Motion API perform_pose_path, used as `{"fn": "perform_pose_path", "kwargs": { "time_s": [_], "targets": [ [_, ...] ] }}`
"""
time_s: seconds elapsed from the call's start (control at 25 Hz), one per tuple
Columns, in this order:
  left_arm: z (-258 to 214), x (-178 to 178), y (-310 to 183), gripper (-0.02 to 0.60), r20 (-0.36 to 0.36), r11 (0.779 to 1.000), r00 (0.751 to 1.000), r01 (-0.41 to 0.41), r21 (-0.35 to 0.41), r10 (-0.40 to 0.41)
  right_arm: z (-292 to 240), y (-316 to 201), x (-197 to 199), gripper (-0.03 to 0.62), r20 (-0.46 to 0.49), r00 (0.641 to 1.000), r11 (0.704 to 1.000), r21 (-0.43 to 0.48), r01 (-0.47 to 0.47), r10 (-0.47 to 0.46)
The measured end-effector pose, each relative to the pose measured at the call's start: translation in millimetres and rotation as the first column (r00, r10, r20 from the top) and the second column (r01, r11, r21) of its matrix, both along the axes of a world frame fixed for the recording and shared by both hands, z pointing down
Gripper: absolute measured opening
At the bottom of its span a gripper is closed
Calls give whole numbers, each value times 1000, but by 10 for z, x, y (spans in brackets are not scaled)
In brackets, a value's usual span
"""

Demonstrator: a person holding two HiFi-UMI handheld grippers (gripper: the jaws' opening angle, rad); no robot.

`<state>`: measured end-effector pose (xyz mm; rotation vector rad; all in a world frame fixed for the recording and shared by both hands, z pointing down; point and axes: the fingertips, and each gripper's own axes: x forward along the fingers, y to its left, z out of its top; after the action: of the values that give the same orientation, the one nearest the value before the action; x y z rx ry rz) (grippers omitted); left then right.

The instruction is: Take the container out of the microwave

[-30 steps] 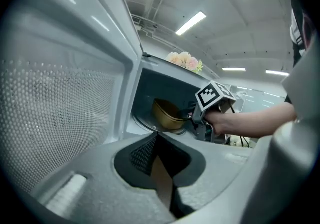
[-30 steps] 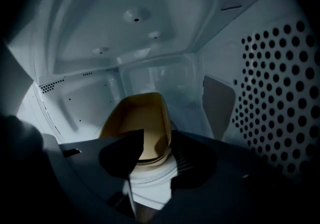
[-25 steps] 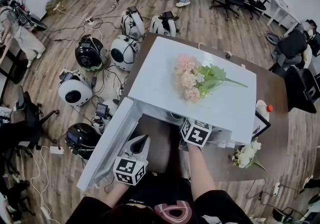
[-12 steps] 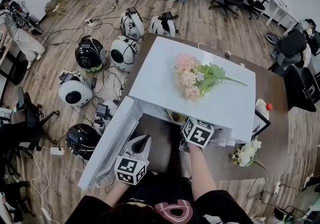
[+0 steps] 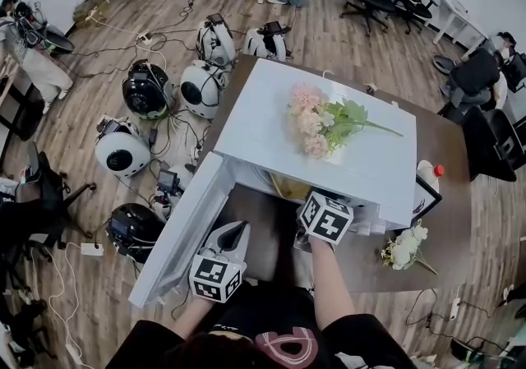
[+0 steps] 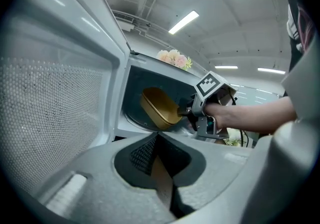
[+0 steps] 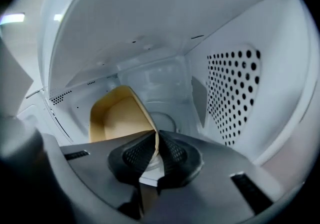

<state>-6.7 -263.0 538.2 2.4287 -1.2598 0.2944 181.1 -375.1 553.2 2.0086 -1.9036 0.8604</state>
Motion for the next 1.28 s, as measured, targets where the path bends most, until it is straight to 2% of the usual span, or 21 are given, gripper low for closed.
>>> {"fn": "perform_pose_path", "kwargs": {
  "time_s": [0.36, 0.8, 1.28],
  "targets": [
    [-24, -20, 132, 9, -8, 1000, 1000, -9, 10, 9, 5, 265, -78, 29, 12, 1000, 1000, -18, 9, -8],
    [-60, -36, 344, 8, -19, 999, 999, -30, 22, 30, -111, 576, -149, 29, 11, 1000, 1000, 6, 13, -13],
    [-21, -70, 731, 9, -23, 996, 996, -84, 22, 84, -57, 1159, -252, 29, 2, 1000, 1000, -7, -3, 3]
  ]
}}
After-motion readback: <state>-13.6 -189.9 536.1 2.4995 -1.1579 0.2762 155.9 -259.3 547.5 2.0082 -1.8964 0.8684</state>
